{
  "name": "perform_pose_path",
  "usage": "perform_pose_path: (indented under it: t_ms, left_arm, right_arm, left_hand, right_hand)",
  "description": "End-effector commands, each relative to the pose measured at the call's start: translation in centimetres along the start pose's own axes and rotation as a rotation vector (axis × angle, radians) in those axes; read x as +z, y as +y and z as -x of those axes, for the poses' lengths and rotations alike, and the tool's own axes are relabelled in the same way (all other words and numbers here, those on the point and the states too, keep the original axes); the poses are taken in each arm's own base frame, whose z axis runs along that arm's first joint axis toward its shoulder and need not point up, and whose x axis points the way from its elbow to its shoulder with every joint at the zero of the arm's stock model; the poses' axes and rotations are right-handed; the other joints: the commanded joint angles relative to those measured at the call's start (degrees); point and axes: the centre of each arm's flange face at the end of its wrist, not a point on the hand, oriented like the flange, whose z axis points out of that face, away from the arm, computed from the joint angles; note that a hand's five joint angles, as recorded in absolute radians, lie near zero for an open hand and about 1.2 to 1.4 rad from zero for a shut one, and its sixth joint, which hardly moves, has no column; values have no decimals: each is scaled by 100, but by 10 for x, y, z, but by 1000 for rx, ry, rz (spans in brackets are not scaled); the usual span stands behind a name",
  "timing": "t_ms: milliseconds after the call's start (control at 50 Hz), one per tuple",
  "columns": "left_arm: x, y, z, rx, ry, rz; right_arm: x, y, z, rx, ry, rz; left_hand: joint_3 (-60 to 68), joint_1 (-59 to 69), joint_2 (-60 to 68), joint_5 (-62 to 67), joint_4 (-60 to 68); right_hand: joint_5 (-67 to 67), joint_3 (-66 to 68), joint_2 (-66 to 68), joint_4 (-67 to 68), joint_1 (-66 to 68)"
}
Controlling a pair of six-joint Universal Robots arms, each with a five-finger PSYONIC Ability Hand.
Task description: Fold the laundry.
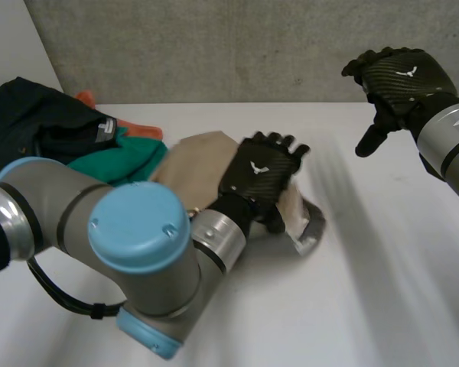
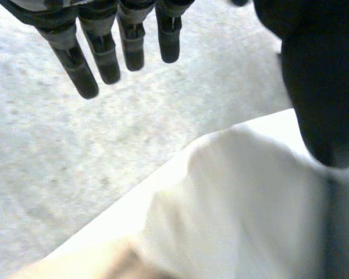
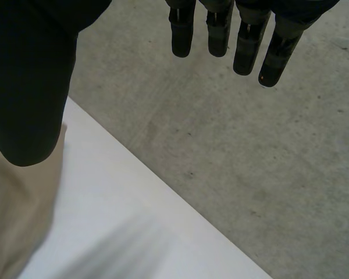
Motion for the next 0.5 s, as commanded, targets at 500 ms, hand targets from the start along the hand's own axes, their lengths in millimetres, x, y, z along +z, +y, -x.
perform_pose_path:
  t_ms: [500]
  left_arm:
    - [-19,84,229,205,-305,243]
  right_arm:
    - [-63,49,139,38,-453,264]
  left_hand:
    - [448,589,460,525,477]
  right_hand:
    - [-354,-201,-265,-318,-106]
